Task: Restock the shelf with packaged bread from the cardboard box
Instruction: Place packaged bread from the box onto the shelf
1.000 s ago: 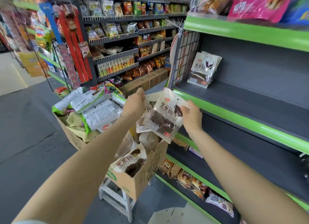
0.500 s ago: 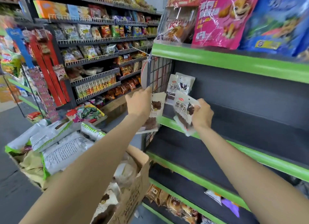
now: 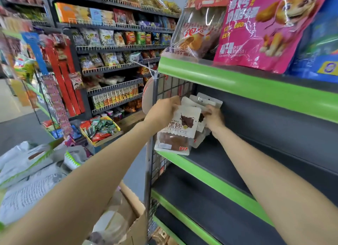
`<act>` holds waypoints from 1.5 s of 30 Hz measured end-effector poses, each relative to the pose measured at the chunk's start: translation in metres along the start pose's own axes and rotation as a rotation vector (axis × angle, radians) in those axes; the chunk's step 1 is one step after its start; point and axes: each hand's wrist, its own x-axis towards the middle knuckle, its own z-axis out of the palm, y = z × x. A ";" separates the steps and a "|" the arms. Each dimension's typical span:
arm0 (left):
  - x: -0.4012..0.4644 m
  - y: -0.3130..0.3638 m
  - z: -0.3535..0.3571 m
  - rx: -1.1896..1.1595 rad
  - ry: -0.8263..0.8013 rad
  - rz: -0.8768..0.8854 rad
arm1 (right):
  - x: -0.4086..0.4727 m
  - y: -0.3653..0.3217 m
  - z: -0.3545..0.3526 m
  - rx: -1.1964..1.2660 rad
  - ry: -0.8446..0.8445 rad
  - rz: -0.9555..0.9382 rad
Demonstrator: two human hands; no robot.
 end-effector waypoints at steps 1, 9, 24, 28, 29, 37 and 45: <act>0.002 -0.001 0.001 -0.005 -0.009 -0.003 | 0.003 0.002 0.003 0.015 -0.016 0.001; 0.013 -0.004 0.014 -0.125 -0.084 -0.025 | -0.019 0.011 0.011 0.047 -0.105 0.047; 0.020 0.005 0.030 -0.162 -0.009 -0.080 | -0.066 0.029 0.035 -0.134 0.040 -0.082; 0.011 0.001 0.025 -0.094 -0.082 -0.082 | -0.067 0.028 0.042 -0.350 0.023 -0.051; 0.007 0.000 0.023 -0.065 -0.110 -0.081 | -0.066 0.027 0.043 -0.369 0.013 -0.046; -0.030 -0.007 0.009 0.040 -0.151 -0.035 | -0.096 0.007 0.037 -0.280 0.203 -0.199; -0.100 -0.043 -0.027 0.089 -0.301 -0.169 | -0.156 -0.018 0.065 -0.248 -0.234 -0.289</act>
